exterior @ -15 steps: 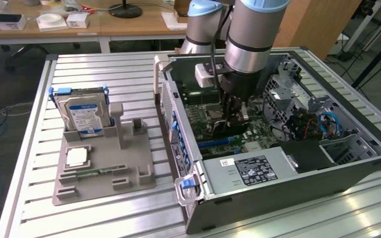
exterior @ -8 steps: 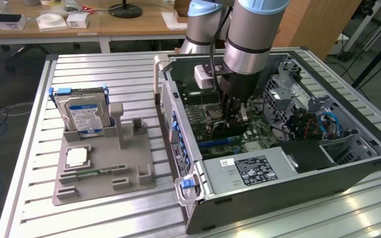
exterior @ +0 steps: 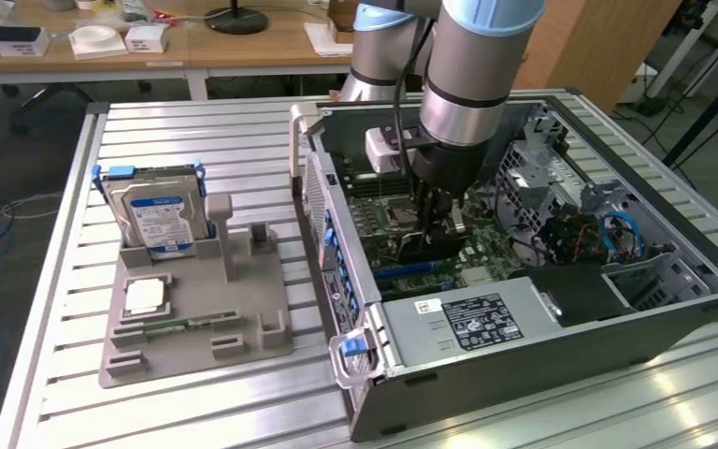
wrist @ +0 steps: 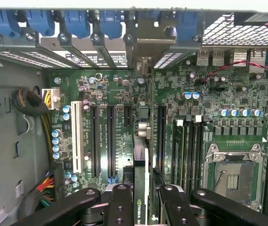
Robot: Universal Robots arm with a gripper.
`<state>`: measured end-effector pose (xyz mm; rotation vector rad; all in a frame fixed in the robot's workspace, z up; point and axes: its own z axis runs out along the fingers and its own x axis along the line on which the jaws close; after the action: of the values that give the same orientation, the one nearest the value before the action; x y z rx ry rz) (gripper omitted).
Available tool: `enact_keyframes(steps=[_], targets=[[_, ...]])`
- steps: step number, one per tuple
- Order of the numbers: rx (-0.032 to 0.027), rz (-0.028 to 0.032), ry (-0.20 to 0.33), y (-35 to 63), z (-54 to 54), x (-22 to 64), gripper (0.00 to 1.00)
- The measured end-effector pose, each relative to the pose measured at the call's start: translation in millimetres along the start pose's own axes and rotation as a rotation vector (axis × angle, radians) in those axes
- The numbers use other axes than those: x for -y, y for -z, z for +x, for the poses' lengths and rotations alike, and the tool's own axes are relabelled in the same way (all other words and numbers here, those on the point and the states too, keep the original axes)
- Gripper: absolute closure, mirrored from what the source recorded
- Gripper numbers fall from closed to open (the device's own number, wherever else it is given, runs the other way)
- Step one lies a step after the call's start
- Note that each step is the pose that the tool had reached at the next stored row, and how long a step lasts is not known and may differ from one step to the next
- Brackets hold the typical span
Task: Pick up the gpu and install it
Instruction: 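Insert the gpu into the slot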
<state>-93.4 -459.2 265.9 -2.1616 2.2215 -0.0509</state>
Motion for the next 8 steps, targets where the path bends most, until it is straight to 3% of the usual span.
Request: enact_keyframes(steps=[8], targets=[[-0.0001,0.0002,0.0,-3.5,0.0,-0.2,0.74]])
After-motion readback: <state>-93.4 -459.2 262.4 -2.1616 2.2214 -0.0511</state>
